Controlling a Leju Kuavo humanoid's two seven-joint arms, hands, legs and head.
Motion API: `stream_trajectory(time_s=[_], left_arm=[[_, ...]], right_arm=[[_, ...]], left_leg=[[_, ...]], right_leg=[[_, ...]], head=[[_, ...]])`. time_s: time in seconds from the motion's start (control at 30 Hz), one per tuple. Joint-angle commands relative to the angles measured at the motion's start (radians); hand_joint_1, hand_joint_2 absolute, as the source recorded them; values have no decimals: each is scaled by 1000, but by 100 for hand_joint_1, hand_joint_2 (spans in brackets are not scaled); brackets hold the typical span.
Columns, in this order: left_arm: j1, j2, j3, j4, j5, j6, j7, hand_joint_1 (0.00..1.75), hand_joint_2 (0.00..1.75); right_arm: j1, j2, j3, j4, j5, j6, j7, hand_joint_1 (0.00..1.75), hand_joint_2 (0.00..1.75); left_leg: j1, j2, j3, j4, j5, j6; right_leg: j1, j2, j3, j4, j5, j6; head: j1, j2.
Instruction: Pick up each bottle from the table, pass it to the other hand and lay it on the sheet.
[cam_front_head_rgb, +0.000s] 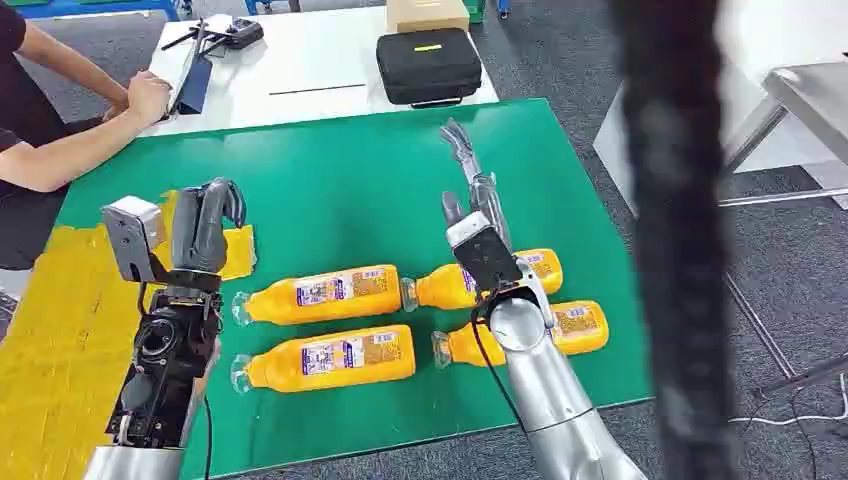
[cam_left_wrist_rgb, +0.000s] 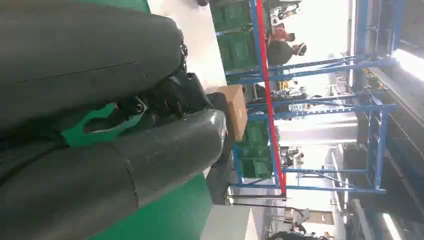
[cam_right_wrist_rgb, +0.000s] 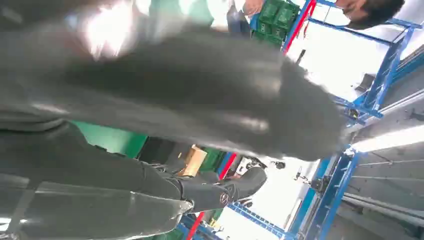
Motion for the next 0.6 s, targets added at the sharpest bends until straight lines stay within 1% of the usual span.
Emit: stream_trajectory(time_s=[0.03, 0.1, 0.17, 0.27, 0.33, 0.43, 0.47, 0.5, 0.53, 0.6], left_arm=[[354, -15, 46, -101, 36, 7, -252, 175, 0], [354, -15, 46, -101, 36, 7, -252, 175, 0], [354, -15, 46, -101, 36, 7, -252, 175, 0], [354, -15, 46, -101, 36, 7, -252, 175, 0], [353, -18, 47, -99, 36, 7, -253, 175, 0], [353, -18, 47, -99, 36, 7, -253, 175, 0], [344, -21, 47, -100, 35, 10, -250, 175, 0], [325, -26, 46, -91, 35, 8, -249, 175, 0], [313, -28, 46, -89, 34, 8, -243, 175, 0], [301, -29, 46, -90, 33, 9, -233, 175, 0]], right_arm=[[338, -90, -120, -99, -339, 179, -244, 175, 0], [338, -90, -120, -99, -339, 179, -244, 175, 0], [338, -90, -120, -99, -339, 179, -244, 175, 0], [338, -90, -120, -99, -339, 179, -244, 175, 0], [344, -90, -122, -105, -338, 179, -244, 175, 0], [344, -90, -122, -105, -338, 179, -244, 175, 0], [343, -88, -123, -111, -338, 178, -243, 175, 0], [343, -84, -120, -127, -331, 180, -231, 175, 0], [339, -79, -121, -131, -326, 175, -221, 175, 0], [333, -74, -117, -135, -325, 177, -212, 175, 0]], left_leg=[[1, 0, 4, 0, -2, -2], [1, 0, 5, 1, -2, -3], [0, 0, 2, 0, -1, -2], [1, 0, 7, 1, -4, -3], [1, 0, 4, 0, -2, -2], [1, 0, 25, -13, -5, -3], [0, -1, 13, -6, -5, -1], [1, -1, 19, -4, -12, -2], [1, -2, 18, 0, -14, 0], [2, -3, 20, 4, -19, -1]], right_leg=[[1, -2, 4, 0, -2, 0], [1, -2, 5, 0, -2, 0], [1, -1, 3, 0, -1, 0], [2, -2, 8, 0, -4, 0], [1, -2, 4, 0, -2, 0], [2, -3, 26, -14, -5, 0], [0, -2, 13, -6, -4, 0], [1, -3, 20, -5, -9, 1], [1, -4, 19, -1, -13, 1], [2, -6, 22, 2, -18, 3]], head=[[0, 0], [0, 0], [0, 0], [0, 0], [0, 0], [0, 0], [-1, 0], [0, 0], [0, 0], [0, 0]])
